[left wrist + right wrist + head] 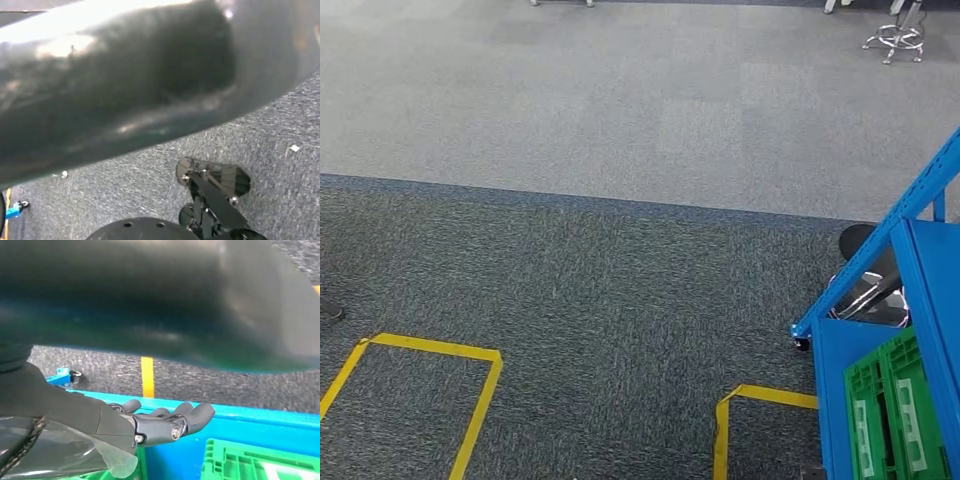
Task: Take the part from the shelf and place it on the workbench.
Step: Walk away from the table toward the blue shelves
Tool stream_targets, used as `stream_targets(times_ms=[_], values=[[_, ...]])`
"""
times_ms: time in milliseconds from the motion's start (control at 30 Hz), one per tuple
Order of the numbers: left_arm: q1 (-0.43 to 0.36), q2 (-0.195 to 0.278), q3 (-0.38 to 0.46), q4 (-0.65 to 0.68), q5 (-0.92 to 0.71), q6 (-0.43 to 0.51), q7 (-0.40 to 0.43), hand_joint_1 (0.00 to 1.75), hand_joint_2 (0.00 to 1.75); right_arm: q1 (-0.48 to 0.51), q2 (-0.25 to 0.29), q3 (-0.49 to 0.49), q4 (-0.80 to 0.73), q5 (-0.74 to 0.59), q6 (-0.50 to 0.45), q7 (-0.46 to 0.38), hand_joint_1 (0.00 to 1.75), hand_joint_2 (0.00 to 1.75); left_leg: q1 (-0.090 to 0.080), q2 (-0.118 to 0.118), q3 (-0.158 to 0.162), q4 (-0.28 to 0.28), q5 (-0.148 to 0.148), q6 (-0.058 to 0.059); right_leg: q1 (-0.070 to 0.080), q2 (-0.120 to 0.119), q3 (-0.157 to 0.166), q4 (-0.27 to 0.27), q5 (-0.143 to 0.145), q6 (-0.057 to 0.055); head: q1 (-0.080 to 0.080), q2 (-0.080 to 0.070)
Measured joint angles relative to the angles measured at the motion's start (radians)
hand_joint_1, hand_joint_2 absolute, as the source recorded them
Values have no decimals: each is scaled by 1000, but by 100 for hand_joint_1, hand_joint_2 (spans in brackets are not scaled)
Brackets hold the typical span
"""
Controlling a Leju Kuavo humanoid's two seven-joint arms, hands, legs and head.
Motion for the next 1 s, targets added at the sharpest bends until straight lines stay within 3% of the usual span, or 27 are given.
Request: stream_targets(times_ms=[67,100,133,233,267,467,533,633,667,700,733,800,833,900,1000], values=[[0,0,0,0,3,0,0,0,0,-2,0,-3,-1,0,1,0,0,0,2,0,-68,130,-48,-4,2,0,3,0,-4,-6,-1,0],[1,0,0,0,4,0,1,0,0,-2,0,-4,-1,0,2,0,0,0,2,0,-90,167,-51,-4,2,0,5,0,-6,-8,-1,0],[1,0,0,0,6,0,1,0,0,-1,0,-5,-1,0,2,0,0,0,2,0,-96,166,-33,-3,3,1,8,0,-8,-8,-1,0],[2,0,0,0,9,0,1,0,0,0,0,-6,-1,1,3,-1,0,0,2,-1,-39,19,76,5,3,5,21,0,-15,-5,-1,0],[2,0,0,0,9,0,1,0,0,0,0,-7,-1,1,3,-1,0,0,2,-1,-24,-18,97,8,3,5,23,0,-16,-4,-1,0],[3,0,0,0,10,0,1,0,0,-1,0,-7,-1,1,3,-2,0,0,1,-1,-9,-54,107,11,4,6,22,1,-19,-1,-1,0],[2,0,0,0,10,1,1,0,0,-1,0,-7,-1,1,4,-2,0,0,0,-1,4,-84,99,19,6,7,19,4,-24,10,-1,0],[3,-2,0,0,11,2,1,0,0,-1,1,-11,-2,3,4,-4,0,0,2,0,20,-114,92,45,4,5,-86,195,-109,37,5,0],[2,-2,0,0,11,3,1,0,0,0,1,-12,-2,3,4,-4,0,0,1,0,22,-114,89,48,3,5,-127,265,-130,40,7,0],[3,-2,0,0,12,3,1,0,0,1,1,-12,-2,4,4,-4,0,0,1,0,25,-114,87,49,3,5,-140,275,-117,41,8,0],[3,-2,1,0,13,3,1,0,0,2,2,-13,-3,4,4,-4,0,0,1,-1,29,-114,84,48,3,4,-132,247,-86,41,8,0],[3,-2,1,0,13,3,1,0,0,0,2,-14,-3,4,4,-4,0,0,0,-2,40,-113,75,42,3,1,-79,125,-13,38,8,0],[3,-2,1,0,13,3,1,0,0,-1,2,-14,-3,4,4,-4,0,0,-2,-2,43,-111,70,38,4,0,-50,67,6,34,8,0],[2,-2,1,0,14,3,1,0,0,-3,2,-14,-4,4,4,-4,0,0,-6,-1,44,-110,65,28,5,-1,-21,14,9,26,6,0],[1,-1,1,0,16,3,1,0,0,0,2,-15,-4,5,3,-3,0,0,-5,-1,44,-104,57,15,3,0,-14,4,8,13,4,0]])
